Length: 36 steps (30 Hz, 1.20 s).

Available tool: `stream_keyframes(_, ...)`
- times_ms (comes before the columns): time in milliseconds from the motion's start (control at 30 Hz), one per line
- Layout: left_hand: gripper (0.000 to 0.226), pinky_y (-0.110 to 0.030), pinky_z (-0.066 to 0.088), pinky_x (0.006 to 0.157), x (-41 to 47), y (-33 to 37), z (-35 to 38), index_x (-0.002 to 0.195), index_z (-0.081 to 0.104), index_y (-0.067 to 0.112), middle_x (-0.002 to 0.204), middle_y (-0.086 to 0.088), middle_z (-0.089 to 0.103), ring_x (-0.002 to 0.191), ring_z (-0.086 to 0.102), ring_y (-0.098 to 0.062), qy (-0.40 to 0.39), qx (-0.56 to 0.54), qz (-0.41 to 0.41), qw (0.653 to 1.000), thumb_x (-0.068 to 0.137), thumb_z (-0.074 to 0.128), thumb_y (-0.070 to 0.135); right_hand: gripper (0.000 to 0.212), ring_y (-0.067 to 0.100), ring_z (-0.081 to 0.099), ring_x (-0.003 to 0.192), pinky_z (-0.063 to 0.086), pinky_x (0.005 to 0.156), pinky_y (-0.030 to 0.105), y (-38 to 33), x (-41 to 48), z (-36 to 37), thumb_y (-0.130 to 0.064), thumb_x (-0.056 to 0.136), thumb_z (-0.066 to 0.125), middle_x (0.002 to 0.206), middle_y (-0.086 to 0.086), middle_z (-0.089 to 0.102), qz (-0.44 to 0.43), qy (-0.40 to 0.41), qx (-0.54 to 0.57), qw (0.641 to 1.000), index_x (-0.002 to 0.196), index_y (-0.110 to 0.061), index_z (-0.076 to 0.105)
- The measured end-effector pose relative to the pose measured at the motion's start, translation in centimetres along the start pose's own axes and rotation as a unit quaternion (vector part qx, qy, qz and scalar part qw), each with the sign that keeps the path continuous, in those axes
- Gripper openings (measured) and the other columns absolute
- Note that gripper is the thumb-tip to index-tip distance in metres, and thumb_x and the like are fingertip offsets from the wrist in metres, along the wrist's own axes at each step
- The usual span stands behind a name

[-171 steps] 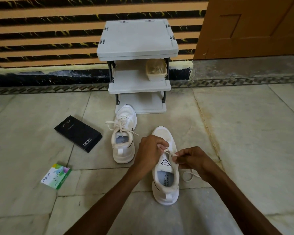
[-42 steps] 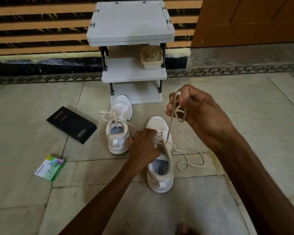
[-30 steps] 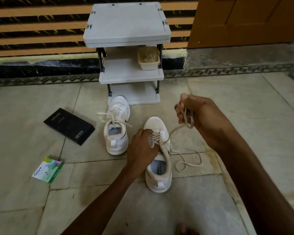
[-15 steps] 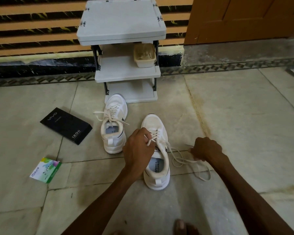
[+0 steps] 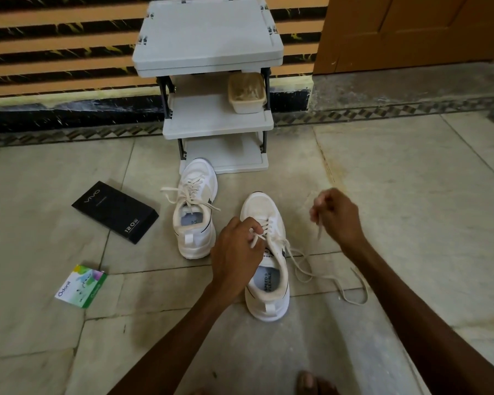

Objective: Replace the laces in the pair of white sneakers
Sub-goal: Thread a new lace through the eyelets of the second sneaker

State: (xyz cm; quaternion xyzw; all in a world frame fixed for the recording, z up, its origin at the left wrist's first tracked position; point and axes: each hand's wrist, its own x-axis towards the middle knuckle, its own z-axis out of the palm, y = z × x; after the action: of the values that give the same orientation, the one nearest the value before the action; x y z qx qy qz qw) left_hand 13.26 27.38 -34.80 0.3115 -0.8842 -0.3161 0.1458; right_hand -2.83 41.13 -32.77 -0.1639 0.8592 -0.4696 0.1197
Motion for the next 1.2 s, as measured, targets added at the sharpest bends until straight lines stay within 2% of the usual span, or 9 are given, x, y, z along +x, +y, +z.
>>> stream_keyframes(100, 0.007, -0.033, 0.049, 0.061, 0.2, -0.1, 0.1, 0.085, 0.062, 0.034, 0.086, 0.012, 0.048, 0.078, 0.056, -0.008, -0.02, 0.001, -0.001, 1.0, 0.082, 0.064, 0.027, 0.012, 0.02, 0.059, 0.066, 0.053, 0.063, 0.033, -6.8, 0.4, -2.4, -0.009, 0.1, 0.046, 0.074, 0.011, 0.061, -0.077, 0.017, 0.175, 0.981, 0.095, 0.0, 0.053)
stream_keyframes(200, 0.007, -0.033, 0.05, 0.065, 0.3, -0.2, 0.3, 0.087, 0.064, 0.034, 0.089, 0.012, 0.049, 0.081, 0.057, -0.01, -0.03, 0.004, -0.007, 1.0, 0.083, 0.064, 0.028, 0.011, 0.015, 0.057, 0.068, 0.053, 0.064, 0.028, -12.9, -0.4, -5.5, -0.01, 0.1, 0.044, 0.075, 0.001, 0.06, -0.159, -0.011, 0.263, 0.952, 0.092, -0.012, 0.052)
stream_keyframes(333, 0.011, -0.032, 0.051, 0.068, 0.3, -0.4, 0.3, 0.088, 0.065, 0.034, 0.09, 0.013, 0.05, 0.081, 0.056, -0.009, -0.041, -0.015, -0.007, 0.999, 0.082, 0.066, 0.025, 0.014, 0.015, 0.052, 0.067, 0.044, 0.06, 0.028, -17.6, -2.2, -7.8, -0.006, 0.1, 0.043, 0.074, 0.0, 0.056, -0.233, -0.047, 0.296, 0.925, 0.091, -0.015, 0.05)
stream_keyframes(533, 0.017, -0.024, 0.047, 0.065, 0.4, -0.5, -0.2, 0.088, 0.06, 0.037, 0.085, 0.015, 0.049, 0.076, 0.054, -0.004, -0.063, -0.044, -0.004, 0.997, 0.079, 0.071, 0.026, 0.011, 0.017, 0.047, 0.061, 0.037, 0.051, 0.025, -18.9, -3.9, -7.8, -0.01, 0.1, 0.045, 0.073, -0.002, 0.058, -0.23, -0.063, 0.289, 0.927, 0.092, -0.015, 0.051)
stream_keyframes(700, 0.026, -0.012, 0.043, 0.057, 0.5, -0.6, -0.8, 0.081, 0.055, 0.035, 0.073, 0.014, 0.062, 0.068, 0.059, 0.002, -0.047, -0.088, -0.047, 0.994, 0.07, 0.078, 0.03, 0.01, -0.002, 0.059, 0.058, 0.042, 0.051, 0.01, -15.4, -3.7, -4.5, -0.014, 0.093, 0.059, 0.07, -0.006, 0.069, -0.158, -0.107, 0.091, 0.977, 0.088, -0.02, 0.064)
stream_keyframes(767, 0.022, -0.016, 0.049, 0.059, 0.6, -0.8, -1.1, 0.073, 0.058, 0.034, 0.068, 0.016, 0.065, 0.064, 0.061, 0.003, -0.056, -0.098, -0.064, 0.991, 0.068, 0.08, 0.032, 0.016, -0.002, 0.063, 0.065, 0.05, 0.06, 0.016, -12.7, -3.7, -2.2, -0.013, 0.09, 0.064, 0.073, -0.008, 0.07, -0.124, -0.137, -0.061, 0.981, 0.081, -0.027, 0.066)
stream_keyframes(867, 0.017, -0.019, 0.053, 0.065, 1.0, -1.2, -1.8, 0.07, 0.065, 0.033, 0.067, 0.017, 0.068, 0.064, 0.064, 0.005, -0.085, -0.113, -0.09, 0.986, 0.067, 0.081, 0.033, 0.017, 0.011, 0.067, 0.077, 0.054, 0.073, 0.026, -9.0, -4.5, 1.3, -0.015, 0.084, 0.068, 0.084, -0.006, 0.072, -0.102, -0.165, -0.233, 0.953, 0.073, -0.029, 0.067)
stream_keyframes(1000, 0.016, -0.021, 0.056, 0.068, 1.3, -1.6, -2.3, 0.071, 0.07, 0.029, 0.071, 0.012, 0.072, 0.066, 0.067, 0.0, -0.112, -0.142, -0.124, 0.976, 0.066, 0.086, 0.03, 0.011, 0.022, 0.065, 0.084, 0.055, 0.074, 0.032, -6.1, -5.2, 4.3, -0.02, 0.08, 0.065, 0.091, 0.003, 0.068, -0.119, -0.188, -0.325, 0.919, 0.087, -0.016, 0.072)
stream_keyframes(1200, 0.01, -0.025, 0.057, 0.07, 1.4, -1.6, -2.8, 0.086, 0.076, 0.014, 0.082, -0.001, 0.074, 0.078, 0.07, -0.014, -0.145, -0.187, -0.163, 0.958, 0.076, 0.079, 0.017, 0.018, 0.026, 0.062, 0.085, 0.054, 0.074, 0.034, -5.5, -5.2, 5.2, -0.015, 0.076, 0.067, 0.094, 0.007, 0.063, -0.121, -0.229, -0.331, 0.907, 0.093, -0.011, 0.07)
